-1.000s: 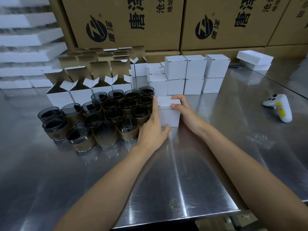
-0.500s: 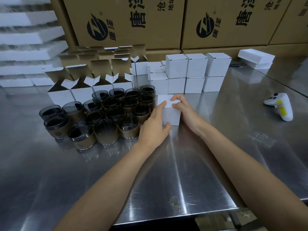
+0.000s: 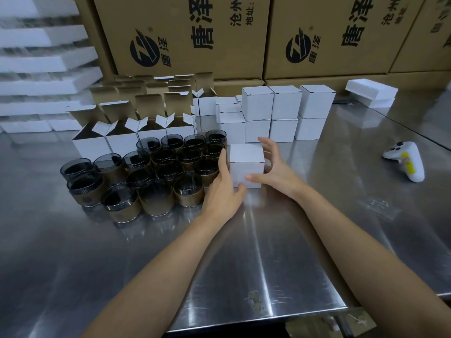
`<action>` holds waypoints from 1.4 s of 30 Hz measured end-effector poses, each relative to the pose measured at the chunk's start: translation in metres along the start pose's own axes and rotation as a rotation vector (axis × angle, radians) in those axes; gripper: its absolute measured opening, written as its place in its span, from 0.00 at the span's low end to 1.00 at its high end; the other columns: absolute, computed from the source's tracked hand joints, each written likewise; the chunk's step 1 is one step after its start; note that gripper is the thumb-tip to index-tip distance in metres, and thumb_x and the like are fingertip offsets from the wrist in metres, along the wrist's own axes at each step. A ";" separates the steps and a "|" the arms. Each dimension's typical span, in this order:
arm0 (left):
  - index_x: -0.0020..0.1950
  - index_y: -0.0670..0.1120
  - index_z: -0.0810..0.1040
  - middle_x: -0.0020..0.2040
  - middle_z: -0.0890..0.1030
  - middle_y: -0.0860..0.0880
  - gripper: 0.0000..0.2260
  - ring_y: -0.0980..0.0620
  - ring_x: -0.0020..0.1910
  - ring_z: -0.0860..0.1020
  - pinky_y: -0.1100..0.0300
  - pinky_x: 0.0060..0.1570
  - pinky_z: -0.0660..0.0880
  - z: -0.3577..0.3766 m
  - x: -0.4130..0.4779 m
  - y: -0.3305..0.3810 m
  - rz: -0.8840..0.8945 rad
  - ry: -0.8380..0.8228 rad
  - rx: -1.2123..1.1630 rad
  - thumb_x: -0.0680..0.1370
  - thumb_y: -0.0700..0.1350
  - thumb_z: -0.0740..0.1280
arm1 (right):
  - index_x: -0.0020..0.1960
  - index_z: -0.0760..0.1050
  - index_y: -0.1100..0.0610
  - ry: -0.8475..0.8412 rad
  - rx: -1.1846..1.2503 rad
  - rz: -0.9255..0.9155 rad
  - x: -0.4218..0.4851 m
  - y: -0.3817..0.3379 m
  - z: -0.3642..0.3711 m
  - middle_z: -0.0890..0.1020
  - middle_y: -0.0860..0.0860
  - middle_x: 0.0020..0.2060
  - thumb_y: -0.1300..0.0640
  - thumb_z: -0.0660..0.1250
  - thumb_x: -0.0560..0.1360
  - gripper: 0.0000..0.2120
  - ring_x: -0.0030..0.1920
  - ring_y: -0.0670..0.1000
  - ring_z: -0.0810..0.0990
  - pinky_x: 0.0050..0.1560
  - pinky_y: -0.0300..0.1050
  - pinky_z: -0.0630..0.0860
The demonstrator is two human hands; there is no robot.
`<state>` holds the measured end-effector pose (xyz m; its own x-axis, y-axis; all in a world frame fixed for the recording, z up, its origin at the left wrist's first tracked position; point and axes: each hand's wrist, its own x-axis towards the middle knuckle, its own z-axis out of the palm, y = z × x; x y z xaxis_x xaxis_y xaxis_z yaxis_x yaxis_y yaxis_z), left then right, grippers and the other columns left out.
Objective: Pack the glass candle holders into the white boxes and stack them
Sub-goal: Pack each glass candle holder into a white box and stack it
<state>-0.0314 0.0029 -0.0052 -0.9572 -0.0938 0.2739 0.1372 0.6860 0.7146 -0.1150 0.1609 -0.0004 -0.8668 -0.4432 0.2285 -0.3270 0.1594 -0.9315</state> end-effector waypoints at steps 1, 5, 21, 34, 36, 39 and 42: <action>0.78 0.51 0.36 0.72 0.71 0.48 0.40 0.41 0.57 0.78 0.48 0.52 0.76 0.000 0.001 -0.001 -0.002 0.001 -0.005 0.78 0.44 0.63 | 0.69 0.59 0.43 0.024 -0.042 -0.027 -0.001 0.001 0.002 0.67 0.46 0.66 0.58 0.80 0.65 0.42 0.69 0.45 0.66 0.64 0.36 0.69; 0.79 0.50 0.42 0.67 0.75 0.43 0.36 0.42 0.56 0.78 0.50 0.51 0.77 0.001 0.002 -0.003 -0.024 0.013 -0.034 0.80 0.47 0.63 | 0.61 0.69 0.50 0.147 -0.196 -0.179 -0.001 -0.003 0.005 0.71 0.48 0.61 0.61 0.80 0.65 0.29 0.60 0.38 0.71 0.59 0.30 0.69; 0.79 0.55 0.51 0.71 0.68 0.42 0.35 0.34 0.66 0.71 0.38 0.63 0.71 -0.002 0.001 0.005 -0.041 -0.025 -0.328 0.76 0.68 0.55 | 0.62 0.75 0.55 0.151 -0.410 -0.408 -0.014 -0.052 -0.002 0.74 0.49 0.65 0.64 0.75 0.70 0.22 0.66 0.45 0.72 0.64 0.36 0.67; 0.79 0.42 0.42 0.71 0.68 0.39 0.41 0.50 0.58 0.78 0.52 0.62 0.74 0.004 0.001 0.010 -0.093 -0.075 -0.238 0.78 0.63 0.57 | 0.69 0.70 0.61 0.259 -0.789 -0.580 -0.003 -0.046 -0.014 0.74 0.57 0.61 0.56 0.77 0.61 0.38 0.62 0.56 0.69 0.58 0.51 0.72; 0.79 0.39 0.47 0.66 0.74 0.37 0.36 0.44 0.65 0.74 0.49 0.66 0.68 0.007 0.003 0.008 -0.101 -0.074 -0.109 0.81 0.56 0.60 | 0.69 0.70 0.62 0.371 -0.737 -0.555 0.011 -0.042 -0.011 0.73 0.58 0.63 0.58 0.73 0.62 0.37 0.63 0.57 0.69 0.63 0.50 0.69; 0.68 0.36 0.70 0.55 0.79 0.38 0.18 0.43 0.50 0.80 0.48 0.55 0.73 0.008 0.006 0.009 -0.048 -0.028 -0.045 0.81 0.43 0.61 | 0.69 0.70 0.62 0.443 -0.797 -0.602 0.043 -0.035 -0.003 0.73 0.58 0.63 0.60 0.72 0.62 0.36 0.65 0.57 0.69 0.65 0.49 0.67; 0.58 0.32 0.76 0.53 0.79 0.37 0.12 0.41 0.44 0.79 0.46 0.51 0.73 0.012 0.008 0.008 0.018 -0.009 -0.027 0.79 0.38 0.62 | 0.69 0.70 0.60 0.524 -0.880 -0.682 0.076 -0.024 0.012 0.75 0.56 0.65 0.61 0.72 0.63 0.34 0.69 0.56 0.68 0.66 0.51 0.65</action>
<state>-0.0410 0.0164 -0.0047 -0.9568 -0.0747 0.2811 0.1614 0.6679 0.7266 -0.1689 0.1129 0.0359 -0.3989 -0.2938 0.8687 -0.7389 0.6640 -0.1147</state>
